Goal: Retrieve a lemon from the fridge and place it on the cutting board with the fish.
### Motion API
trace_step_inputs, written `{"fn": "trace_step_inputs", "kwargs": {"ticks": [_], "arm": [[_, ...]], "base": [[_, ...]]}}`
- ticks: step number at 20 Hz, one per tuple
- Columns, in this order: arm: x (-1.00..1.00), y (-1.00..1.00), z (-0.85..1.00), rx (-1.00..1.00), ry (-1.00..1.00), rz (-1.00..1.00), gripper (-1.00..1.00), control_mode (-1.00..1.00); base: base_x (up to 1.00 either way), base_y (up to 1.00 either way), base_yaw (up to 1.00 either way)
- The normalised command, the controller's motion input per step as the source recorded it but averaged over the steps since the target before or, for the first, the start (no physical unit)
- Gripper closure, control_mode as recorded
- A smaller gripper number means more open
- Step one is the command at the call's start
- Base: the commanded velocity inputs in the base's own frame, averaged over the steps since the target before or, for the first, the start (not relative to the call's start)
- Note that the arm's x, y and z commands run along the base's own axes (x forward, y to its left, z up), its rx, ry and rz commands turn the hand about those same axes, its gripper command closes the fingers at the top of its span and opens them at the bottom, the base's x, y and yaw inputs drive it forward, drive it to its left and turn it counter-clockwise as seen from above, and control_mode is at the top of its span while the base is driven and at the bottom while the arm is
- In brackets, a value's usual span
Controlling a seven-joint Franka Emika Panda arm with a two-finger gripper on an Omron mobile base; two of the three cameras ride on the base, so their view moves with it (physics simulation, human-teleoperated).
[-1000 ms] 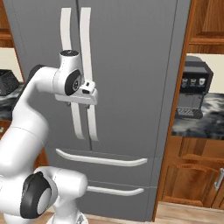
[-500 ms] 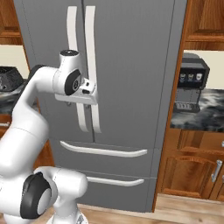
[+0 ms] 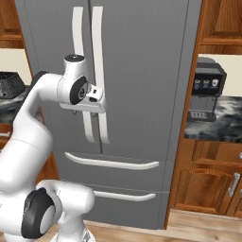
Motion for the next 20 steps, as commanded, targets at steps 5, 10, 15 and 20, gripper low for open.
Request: {"fn": "trace_step_inputs", "kwargs": {"ticks": [5, 10, 15, 20], "arm": [[0.0, -0.03, 0.08, -0.07, -0.36, 0.01, -1.0, -1.0], [0.03, -0.06, 0.29, -0.1, -0.46, 0.02, -1.0, -1.0], [0.07, 0.0, -0.03, 0.0, -0.01, 0.04, -1.0, -1.0], [0.57, -0.15, 0.0, 0.0, 0.0, 0.01, -1.0, -1.0]], "base": [[0.0, 0.0, 0.0], [0.0, 0.0, 0.0], [0.0, 0.0, 0.0], [0.0, 0.0, 0.0]]}}
